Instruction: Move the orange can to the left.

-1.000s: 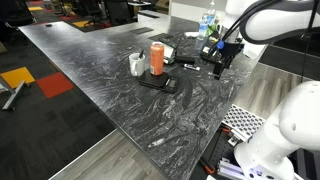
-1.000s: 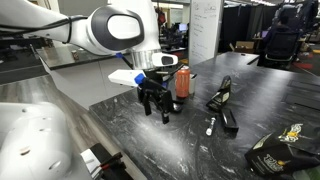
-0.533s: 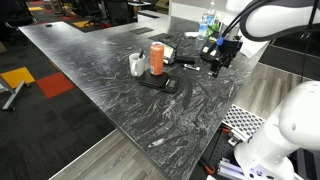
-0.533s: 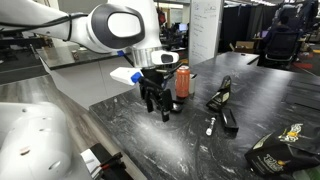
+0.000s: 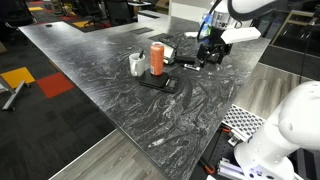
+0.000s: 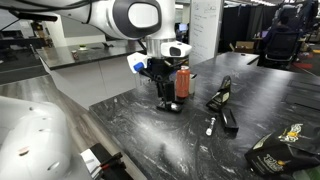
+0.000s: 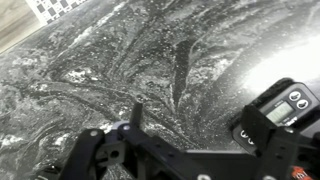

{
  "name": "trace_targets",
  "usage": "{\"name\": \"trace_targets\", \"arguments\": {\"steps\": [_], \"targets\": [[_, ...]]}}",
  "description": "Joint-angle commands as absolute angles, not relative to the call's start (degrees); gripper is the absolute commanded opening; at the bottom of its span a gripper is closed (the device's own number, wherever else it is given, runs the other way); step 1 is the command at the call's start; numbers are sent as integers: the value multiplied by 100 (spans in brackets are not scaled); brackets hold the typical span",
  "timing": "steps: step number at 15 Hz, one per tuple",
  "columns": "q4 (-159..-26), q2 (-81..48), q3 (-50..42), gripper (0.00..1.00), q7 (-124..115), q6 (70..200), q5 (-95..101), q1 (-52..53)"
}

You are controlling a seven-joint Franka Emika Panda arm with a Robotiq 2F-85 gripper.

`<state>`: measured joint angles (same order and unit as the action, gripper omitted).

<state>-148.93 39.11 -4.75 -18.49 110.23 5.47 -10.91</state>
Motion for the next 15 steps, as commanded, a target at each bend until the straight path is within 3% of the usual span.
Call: {"name": "trace_targets", "arguments": {"steps": [1, 6, 7, 15], "targets": [[-13983, 2812, -645, 100, -2032, 10869, -353, -1090], [-13088, 2196, -513, 100, -3364, 11121, -642, -1386], [-13515, 2584, -549, 100, -2973, 11068, -541, -1279], [-13283, 2356, -604, 100, -2876, 11121, -699, -1209]]}}
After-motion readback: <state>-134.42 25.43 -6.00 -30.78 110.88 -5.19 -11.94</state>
